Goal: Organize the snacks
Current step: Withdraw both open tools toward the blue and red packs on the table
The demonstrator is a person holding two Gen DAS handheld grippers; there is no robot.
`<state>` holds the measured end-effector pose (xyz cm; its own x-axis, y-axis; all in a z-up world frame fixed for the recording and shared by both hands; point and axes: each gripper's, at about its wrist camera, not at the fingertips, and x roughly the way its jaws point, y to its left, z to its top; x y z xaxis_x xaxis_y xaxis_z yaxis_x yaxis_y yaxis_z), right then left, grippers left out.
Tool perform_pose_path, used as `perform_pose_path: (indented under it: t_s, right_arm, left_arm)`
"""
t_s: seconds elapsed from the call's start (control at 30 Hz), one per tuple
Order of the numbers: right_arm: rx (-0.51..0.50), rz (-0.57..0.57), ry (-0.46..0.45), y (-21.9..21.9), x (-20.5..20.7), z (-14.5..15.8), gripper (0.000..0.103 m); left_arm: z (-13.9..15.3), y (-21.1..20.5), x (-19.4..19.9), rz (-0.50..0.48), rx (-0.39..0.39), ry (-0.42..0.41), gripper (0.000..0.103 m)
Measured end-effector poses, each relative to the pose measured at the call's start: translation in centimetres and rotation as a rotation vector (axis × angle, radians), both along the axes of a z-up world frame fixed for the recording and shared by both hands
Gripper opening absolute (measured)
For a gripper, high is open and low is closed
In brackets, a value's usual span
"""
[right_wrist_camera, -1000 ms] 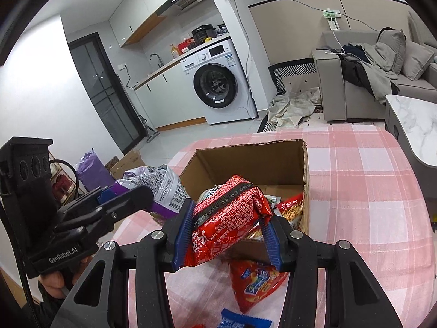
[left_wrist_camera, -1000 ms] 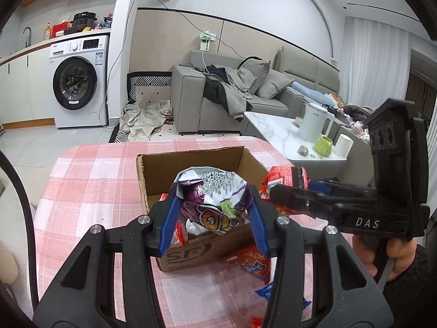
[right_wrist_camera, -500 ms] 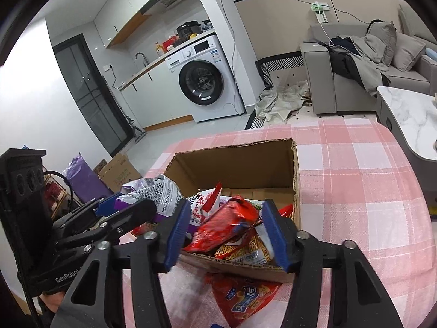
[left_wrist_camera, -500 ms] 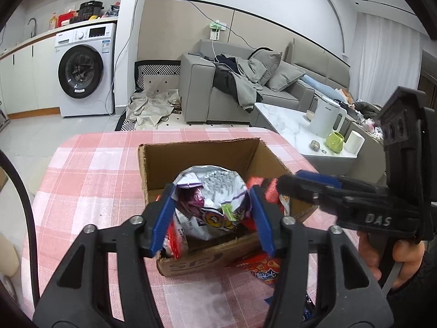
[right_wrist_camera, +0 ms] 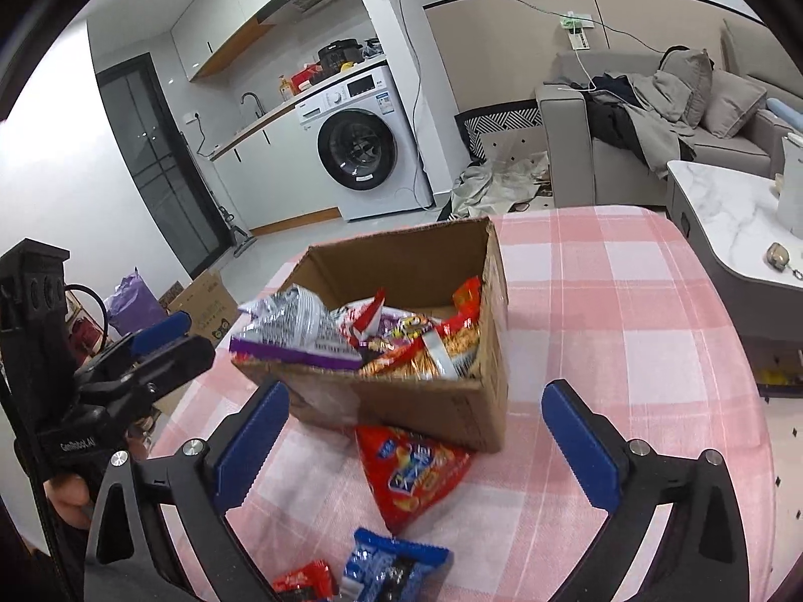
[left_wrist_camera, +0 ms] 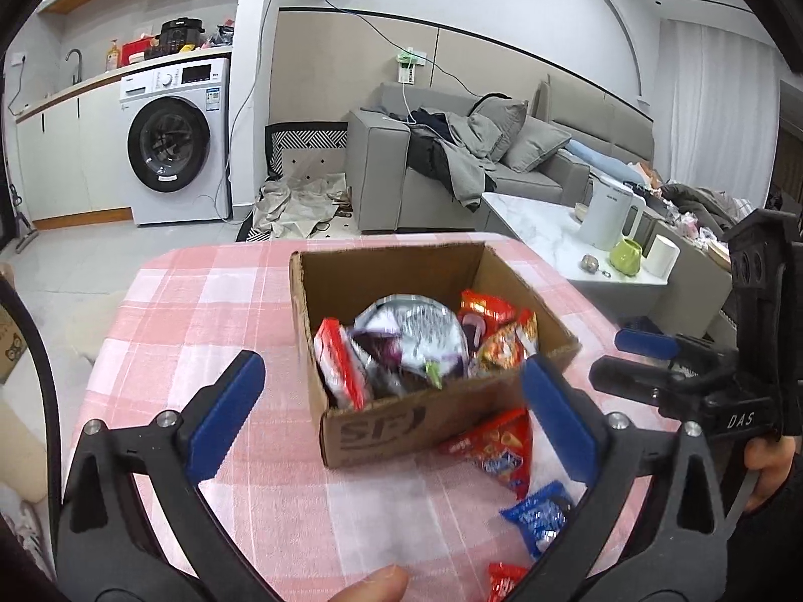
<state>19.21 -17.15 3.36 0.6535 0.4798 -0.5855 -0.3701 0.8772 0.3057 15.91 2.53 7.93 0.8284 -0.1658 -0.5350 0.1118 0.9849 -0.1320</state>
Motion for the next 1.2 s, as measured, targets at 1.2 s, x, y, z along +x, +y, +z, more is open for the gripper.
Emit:
perform_pose_path:
  t_s: [1.2]
  right_arm:
    - [-0.169,0.049,0.158,0.5,-6.4,-6.3,0.103]
  left_arm:
    - [-5.9,-2.6,-10.1,-0.063,0.062,0.16,0.102]
